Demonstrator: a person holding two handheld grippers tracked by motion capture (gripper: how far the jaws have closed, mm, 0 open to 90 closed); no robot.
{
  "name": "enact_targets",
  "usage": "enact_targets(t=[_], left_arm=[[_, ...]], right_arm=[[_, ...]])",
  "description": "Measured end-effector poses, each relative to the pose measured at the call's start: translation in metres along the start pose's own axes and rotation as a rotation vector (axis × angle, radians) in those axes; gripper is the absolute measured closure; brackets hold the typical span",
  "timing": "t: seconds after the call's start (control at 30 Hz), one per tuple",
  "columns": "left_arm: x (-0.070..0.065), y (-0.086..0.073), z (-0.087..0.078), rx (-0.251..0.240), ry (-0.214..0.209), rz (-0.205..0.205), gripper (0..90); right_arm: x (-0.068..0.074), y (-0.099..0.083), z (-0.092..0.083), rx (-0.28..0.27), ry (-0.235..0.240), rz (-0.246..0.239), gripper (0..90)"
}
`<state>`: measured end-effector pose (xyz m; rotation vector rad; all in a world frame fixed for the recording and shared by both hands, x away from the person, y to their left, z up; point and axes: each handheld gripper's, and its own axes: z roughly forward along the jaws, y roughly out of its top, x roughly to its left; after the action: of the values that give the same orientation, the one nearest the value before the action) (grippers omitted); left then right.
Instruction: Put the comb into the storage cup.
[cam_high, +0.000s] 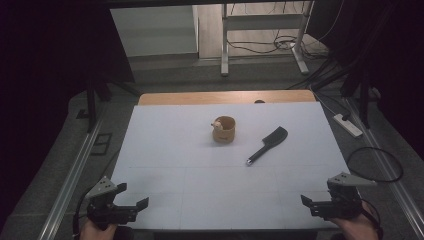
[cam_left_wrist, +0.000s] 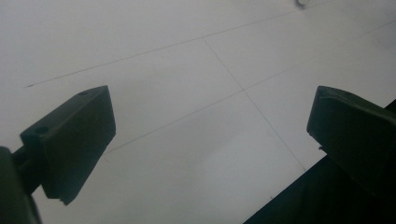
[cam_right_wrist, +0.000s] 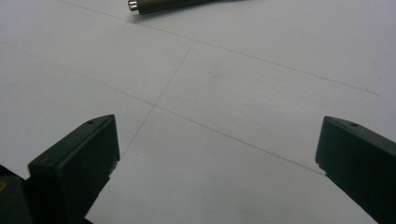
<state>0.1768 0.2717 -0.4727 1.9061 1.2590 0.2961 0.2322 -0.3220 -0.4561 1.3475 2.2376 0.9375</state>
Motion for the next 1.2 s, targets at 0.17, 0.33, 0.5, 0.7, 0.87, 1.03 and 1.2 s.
enact_targets(t=[0.17, 0.33, 0.5, 0.7, 0.87, 1.03, 1.2], left_arm=[[0.001, 0.0, 0.0, -0.001, -0.004, -0.004, 1.8], [0.0, 0.0, 0.0, 0.003, -0.003, -0.002, 2.0], [0.001, 0.0, 0.0, 0.003, -0.006, -0.003, 2.3], [0.002, 0.0, 0.0, 0.0, -0.01, -0.008, 2.4], [0.003, 0.0, 0.0, -0.001, -0.013, -0.016, 2.4], [0.003, 0.0, 0.0, -0.004, -0.017, -0.021, 2.4], [0.004, -0.001, 0.0, -0.008, -0.023, -0.028, 2.4]], right_arm=[[0.001, 0.003, 0.002, -0.014, 0.022, -0.006, 0.0], [0.001, 0.005, 0.005, -0.013, 0.042, -0.015, 0.0], [0.003, 0.009, 0.008, -0.005, 0.091, -0.035, 0.0], [0.002, 0.013, 0.011, -0.007, 0.14, -0.019, 0.0], [0.004, 0.022, 0.015, -0.022, 0.141, -0.046, 0.0], [0.004, 0.027, 0.02, -0.017, 0.14, -0.058, 0.0], [0.002, 0.03, 0.027, 0.002, 0.123, -0.05, 0.0]])
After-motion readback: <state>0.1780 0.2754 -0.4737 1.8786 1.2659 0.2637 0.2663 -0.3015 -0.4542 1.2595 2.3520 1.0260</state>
